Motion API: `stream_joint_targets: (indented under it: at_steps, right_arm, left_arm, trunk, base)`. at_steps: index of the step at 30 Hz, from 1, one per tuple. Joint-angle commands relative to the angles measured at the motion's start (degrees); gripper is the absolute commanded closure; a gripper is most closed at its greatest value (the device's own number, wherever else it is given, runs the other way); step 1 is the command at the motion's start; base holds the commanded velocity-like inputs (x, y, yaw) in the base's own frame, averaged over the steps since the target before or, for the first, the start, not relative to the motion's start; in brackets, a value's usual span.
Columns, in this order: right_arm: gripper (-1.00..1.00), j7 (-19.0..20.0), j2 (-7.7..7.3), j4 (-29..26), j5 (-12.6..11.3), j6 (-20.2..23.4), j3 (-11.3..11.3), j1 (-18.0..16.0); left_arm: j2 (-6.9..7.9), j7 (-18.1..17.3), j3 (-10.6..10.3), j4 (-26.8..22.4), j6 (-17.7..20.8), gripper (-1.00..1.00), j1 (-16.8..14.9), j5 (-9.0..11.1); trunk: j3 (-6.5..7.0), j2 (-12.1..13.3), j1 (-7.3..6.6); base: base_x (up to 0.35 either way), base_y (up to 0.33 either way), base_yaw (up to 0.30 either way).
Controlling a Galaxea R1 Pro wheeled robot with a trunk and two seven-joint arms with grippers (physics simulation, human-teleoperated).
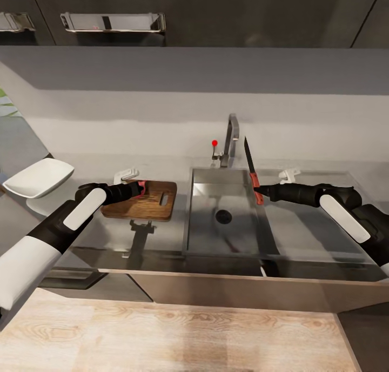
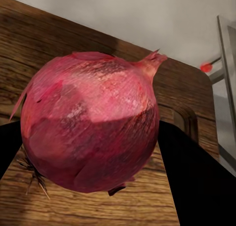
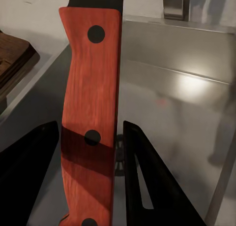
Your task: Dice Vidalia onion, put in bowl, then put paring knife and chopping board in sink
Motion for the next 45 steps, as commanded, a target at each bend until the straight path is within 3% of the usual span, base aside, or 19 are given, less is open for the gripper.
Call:
stream_joint_targets:
  at_steps: [1, 45]
  right_arm:
    - [1.0, 0.01, -0.05, 0.0, -0.19, 0.17, 0.11, -0.09]
    - [1.0, 0.01, -0.05, -0.02, -0.28, 0.17, 0.13, -0.09]
  left_arm:
    - [0.06, 0.48, -0.19, -0.09, 0.01, 1.0, -0.08, 0.49]
    - [-0.02, 0.48, -0.11, -0.09, 0.01, 1.0, -0.08, 0.51]
  trunk:
    - [-0.14, -0.12, 0.03]
    - [-1.62, -0.12, 0.03]
  base:
    - [0.0, 0.0, 0.0]
    - [0.0, 0.0, 0.0]
